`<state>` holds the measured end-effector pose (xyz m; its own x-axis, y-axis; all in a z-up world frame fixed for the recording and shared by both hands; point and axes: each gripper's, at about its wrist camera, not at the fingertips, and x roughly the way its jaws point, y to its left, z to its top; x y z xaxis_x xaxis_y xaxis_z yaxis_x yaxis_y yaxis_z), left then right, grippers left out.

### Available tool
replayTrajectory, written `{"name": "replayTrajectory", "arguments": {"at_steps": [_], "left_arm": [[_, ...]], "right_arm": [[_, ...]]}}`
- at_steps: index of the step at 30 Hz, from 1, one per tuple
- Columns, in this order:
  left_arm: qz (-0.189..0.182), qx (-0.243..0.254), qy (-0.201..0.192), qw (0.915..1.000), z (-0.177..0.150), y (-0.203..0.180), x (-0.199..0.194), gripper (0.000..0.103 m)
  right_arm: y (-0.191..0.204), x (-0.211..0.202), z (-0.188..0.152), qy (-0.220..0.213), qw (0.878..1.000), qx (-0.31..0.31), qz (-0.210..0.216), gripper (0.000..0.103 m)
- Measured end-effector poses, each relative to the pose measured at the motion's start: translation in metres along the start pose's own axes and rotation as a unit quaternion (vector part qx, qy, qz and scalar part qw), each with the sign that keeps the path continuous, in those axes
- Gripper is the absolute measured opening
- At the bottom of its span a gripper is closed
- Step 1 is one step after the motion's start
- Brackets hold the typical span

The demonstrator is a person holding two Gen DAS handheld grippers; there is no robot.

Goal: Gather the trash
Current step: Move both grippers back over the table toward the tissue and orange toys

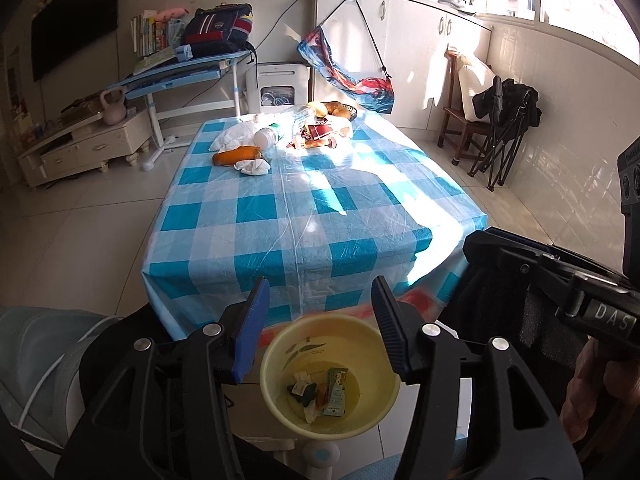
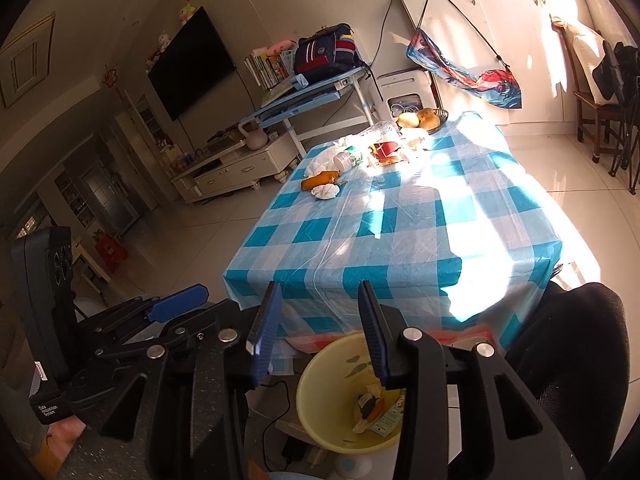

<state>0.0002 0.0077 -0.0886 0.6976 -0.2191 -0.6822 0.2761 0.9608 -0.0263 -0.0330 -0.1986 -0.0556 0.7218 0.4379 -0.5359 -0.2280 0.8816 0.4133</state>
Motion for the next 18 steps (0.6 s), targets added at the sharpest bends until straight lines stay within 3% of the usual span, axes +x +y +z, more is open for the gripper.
{"name": "replayTrajectory", "arguments": {"at_steps": [18], "left_arm": [[0.035, 0.021, -0.043, 0.9982, 0.005, -0.009, -0.023, 0.064]], "right_arm": [[0.000, -0.003, 0.002, -0.005, 1.000, -0.002, -0.002, 0.048]]}}
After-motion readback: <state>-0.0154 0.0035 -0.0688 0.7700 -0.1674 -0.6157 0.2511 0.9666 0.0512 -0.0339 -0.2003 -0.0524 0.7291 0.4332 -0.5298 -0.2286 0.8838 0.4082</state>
